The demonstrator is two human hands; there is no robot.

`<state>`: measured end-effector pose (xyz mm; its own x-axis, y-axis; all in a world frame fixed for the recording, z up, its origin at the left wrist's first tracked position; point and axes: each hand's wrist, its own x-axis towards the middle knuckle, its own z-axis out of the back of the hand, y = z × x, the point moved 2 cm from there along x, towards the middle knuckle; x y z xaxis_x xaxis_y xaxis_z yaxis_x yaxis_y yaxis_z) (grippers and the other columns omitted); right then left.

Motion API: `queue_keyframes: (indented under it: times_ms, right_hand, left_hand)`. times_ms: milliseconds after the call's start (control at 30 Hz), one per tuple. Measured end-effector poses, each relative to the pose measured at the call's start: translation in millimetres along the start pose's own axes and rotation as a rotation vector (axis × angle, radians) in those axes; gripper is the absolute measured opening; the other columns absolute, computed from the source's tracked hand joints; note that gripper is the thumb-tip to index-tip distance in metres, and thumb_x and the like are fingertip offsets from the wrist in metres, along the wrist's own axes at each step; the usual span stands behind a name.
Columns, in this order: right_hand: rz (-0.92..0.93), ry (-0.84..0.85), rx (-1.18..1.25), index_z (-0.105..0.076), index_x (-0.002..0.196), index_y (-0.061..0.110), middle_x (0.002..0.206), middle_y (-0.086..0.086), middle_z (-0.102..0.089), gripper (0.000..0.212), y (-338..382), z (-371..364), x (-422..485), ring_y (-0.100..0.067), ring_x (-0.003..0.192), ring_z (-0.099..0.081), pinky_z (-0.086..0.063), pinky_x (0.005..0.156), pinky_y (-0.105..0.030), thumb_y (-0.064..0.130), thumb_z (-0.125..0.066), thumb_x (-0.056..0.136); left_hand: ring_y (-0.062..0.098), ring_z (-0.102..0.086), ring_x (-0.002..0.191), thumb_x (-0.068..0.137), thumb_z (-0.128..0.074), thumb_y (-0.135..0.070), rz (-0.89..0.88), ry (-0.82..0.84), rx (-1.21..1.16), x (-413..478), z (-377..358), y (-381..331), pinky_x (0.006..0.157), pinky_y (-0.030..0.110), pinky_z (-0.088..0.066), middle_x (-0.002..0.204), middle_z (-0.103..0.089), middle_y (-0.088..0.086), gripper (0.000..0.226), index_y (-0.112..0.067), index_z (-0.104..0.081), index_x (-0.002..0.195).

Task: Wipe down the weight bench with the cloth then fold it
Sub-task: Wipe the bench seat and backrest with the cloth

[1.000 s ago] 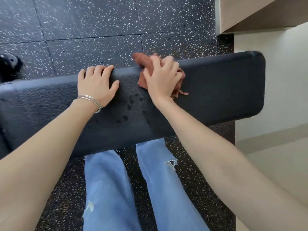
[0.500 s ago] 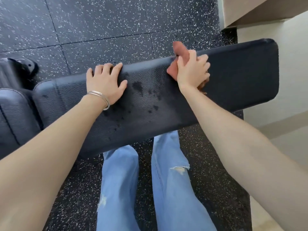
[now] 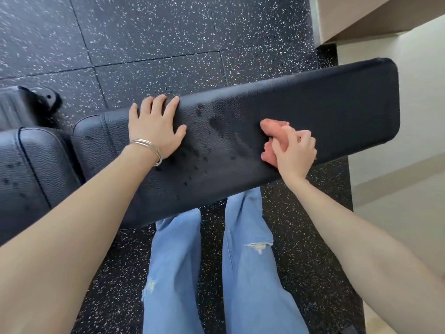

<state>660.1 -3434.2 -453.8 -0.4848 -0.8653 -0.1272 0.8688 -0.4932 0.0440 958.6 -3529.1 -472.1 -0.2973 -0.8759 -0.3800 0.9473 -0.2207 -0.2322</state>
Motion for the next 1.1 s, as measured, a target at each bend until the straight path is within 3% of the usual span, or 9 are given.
queue_keyframes:
  times_ms: [100, 200, 367, 500, 567, 733, 800, 1033, 1100]
  right_hand:
    - [-0.512, -0.060, 0.120, -0.054, 0.120, 0.031, 0.118, -0.011, -0.048, 0.037, 2.8, -2.1, 14.1, -0.034, 0.110, -0.046, -0.039, 0.090, -0.047, 0.048, -0.053, 0.087]
    - [-0.644, -0.098, 0.129, -0.052, 0.120, 0.032, 0.119, -0.012, -0.046, 0.035, 46.1, -8.5, 3.2, -0.034, 0.108, -0.045, -0.037, 0.088, -0.045, 0.049, -0.050, 0.089]
    - [0.056, -0.026, 0.064, -0.064, 0.103, 0.026, 0.096, -0.012, -0.055, 0.030, 110.6, -16.0, -74.9, -0.032, 0.090, -0.051, -0.038, 0.073, -0.042, 0.036, -0.067, 0.075]
    - [0.653, 0.119, -0.027, -0.067, 0.101, 0.028, 0.089, -0.009, -0.057, 0.044, 72.6, -13.8, -103.0, -0.031, 0.082, -0.054, -0.042, 0.067, -0.041, 0.036, -0.078, 0.059]
    - [0.526, 0.122, -0.036, -0.066, 0.099, 0.027, 0.089, -0.009, -0.055, 0.038, 39.4, -6.8, -89.4, -0.030, 0.082, -0.053, -0.044, 0.069, -0.042, 0.036, -0.076, 0.063]
    - [-0.404, -0.017, 0.134, -0.056, 0.117, 0.028, 0.111, -0.009, -0.049, 0.033, -1.2, -4.3, -22.5, -0.031, 0.104, -0.048, -0.040, 0.086, -0.045, 0.046, -0.053, 0.089]
    - [-0.595, -0.042, 0.156, -0.052, 0.121, 0.029, 0.116, -0.010, -0.047, 0.036, 22.0, -6.8, -12.7, -0.033, 0.107, -0.046, -0.038, 0.087, -0.046, 0.049, -0.048, 0.092]
    - [0.370, 0.091, 0.024, -0.062, 0.106, 0.025, 0.096, -0.010, -0.054, 0.034, 57.1, -10.1, -73.4, -0.032, 0.089, -0.051, -0.041, 0.069, -0.043, 0.035, -0.072, 0.075]
    - [0.442, 0.124, 0.023, -0.064, 0.104, 0.025, 0.094, -0.009, -0.054, 0.034, 26.0, -7.6, -61.6, -0.031, 0.086, -0.052, -0.041, 0.070, -0.044, 0.034, -0.074, 0.072]
  left_hand:
    - [0.030, -0.024, 0.138, 0.090, -0.040, -0.050, -0.028, -0.010, 0.009, -5.4, -2.5, 7.4, 0.113, 0.051, -0.018, 0.151, -0.029, 0.008, 0.064, -0.026, -0.024, 0.147]
    - [0.030, -0.023, 0.139, 0.090, -0.041, -0.050, -0.042, -0.009, 0.012, -6.4, -4.2, 9.2, 0.113, 0.051, -0.017, 0.152, -0.028, 0.009, 0.064, -0.026, -0.023, 0.147]
    - [0.031, -0.022, 0.139, 0.090, -0.042, -0.050, -0.023, -0.001, -0.002, -4.3, -3.9, 6.5, 0.112, 0.053, -0.016, 0.151, -0.028, 0.010, 0.064, -0.025, -0.025, 0.146]
    - [0.030, -0.022, 0.139, 0.089, -0.043, -0.049, -0.025, -0.017, -0.004, -6.0, -4.1, 7.2, 0.113, 0.053, -0.016, 0.151, -0.029, 0.011, 0.065, -0.025, -0.025, 0.146]
    - [0.031, -0.022, 0.140, 0.089, -0.042, -0.050, -0.022, -0.021, -0.002, -5.4, -4.8, 6.1, 0.113, 0.054, -0.015, 0.152, -0.028, 0.011, 0.065, -0.025, -0.025, 0.146]
    - [0.031, -0.021, 0.140, 0.088, -0.045, -0.049, -0.003, -0.062, -0.006, -9.3, -11.7, 4.8, 0.112, 0.056, -0.013, 0.152, -0.027, 0.012, 0.066, -0.024, -0.025, 0.146]
    - [0.032, -0.019, 0.141, 0.089, -0.045, -0.048, -0.011, -0.075, 0.002, -10.9, -14.1, 0.9, 0.112, 0.057, -0.011, 0.152, -0.025, 0.013, 0.067, -0.022, -0.023, 0.147]
    - [0.034, -0.012, 0.143, 0.089, -0.042, -0.052, 0.104, -0.001, 0.010, -6.5, -6.7, -14.8, 0.113, 0.060, -0.006, 0.154, -0.020, 0.015, 0.069, -0.018, -0.022, 0.147]
    - [0.035, -0.013, 0.142, 0.089, -0.044, -0.051, 0.117, 0.003, 0.008, -5.6, -4.5, -18.2, 0.112, 0.060, -0.008, 0.153, -0.021, 0.016, 0.070, -0.017, -0.023, 0.146]
